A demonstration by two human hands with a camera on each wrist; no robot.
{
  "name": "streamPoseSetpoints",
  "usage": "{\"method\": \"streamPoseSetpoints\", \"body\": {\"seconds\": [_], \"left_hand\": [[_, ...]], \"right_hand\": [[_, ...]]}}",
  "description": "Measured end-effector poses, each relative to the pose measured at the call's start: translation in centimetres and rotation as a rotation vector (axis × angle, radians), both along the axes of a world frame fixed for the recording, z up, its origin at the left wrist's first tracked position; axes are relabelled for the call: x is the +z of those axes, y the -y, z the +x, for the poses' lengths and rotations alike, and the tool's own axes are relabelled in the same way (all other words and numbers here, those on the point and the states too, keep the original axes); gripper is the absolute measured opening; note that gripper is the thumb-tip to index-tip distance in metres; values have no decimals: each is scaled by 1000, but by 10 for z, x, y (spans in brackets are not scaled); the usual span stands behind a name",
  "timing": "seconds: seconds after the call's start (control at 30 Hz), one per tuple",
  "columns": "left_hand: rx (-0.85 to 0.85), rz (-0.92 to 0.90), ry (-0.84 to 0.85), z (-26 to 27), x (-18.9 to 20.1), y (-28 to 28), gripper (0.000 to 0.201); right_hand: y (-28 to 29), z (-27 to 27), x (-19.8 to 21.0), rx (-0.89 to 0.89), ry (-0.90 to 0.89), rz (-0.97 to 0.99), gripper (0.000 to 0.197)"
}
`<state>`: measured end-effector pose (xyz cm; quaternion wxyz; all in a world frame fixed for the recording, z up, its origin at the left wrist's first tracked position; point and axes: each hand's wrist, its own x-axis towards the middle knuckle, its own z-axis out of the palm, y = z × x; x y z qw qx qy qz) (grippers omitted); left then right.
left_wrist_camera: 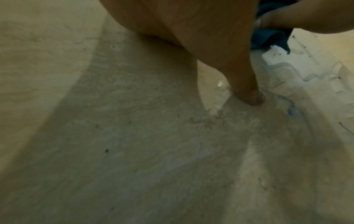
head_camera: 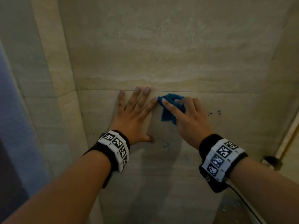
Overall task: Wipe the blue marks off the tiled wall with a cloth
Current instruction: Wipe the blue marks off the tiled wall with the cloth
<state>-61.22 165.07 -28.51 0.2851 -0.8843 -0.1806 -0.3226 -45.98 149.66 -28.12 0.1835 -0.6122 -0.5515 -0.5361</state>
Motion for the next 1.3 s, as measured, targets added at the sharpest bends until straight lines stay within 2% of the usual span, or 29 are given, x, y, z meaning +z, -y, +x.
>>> {"method": "streamPoseSetpoints", "body": {"seconds": [0.1,0.2,0.33,0.47,0.57,0.73,0.83,0.97,1.13,1.3], "left_hand": [[-9,-3,3,-1,1,1,148],[-22,-7,11,-1,0,1,146],[-20,-12,7,0,0,1,145],[-1,-22,-5,0,0,2,145],[8,-29,-10,1,1,3,145],[2,-6,-4,1,1,2,146],[-12,-11,3,2,0,1,138],[7,-6,-8,1,1,4,129],[40,-42,-8,-14,-21,14,137],[75,-154,-85,-12,-37,11,152]], "right_hand": [[1,2,-9,26,9,-17,51],[7,8,-26,68,72,-102,61],[14,11,-30,82,142,-214,44],[4,3,-7,101,-8,-51,45],[-3,-5,-4,118,-15,-21,46],[-5,-1,-33,154,70,-177,44],[4,5,-49,159,119,-280,43],[14,7,-54,108,154,-280,46],[4,-2,-45,111,-7,-165,46],[-7,-13,-36,114,-9,-180,47]]}}
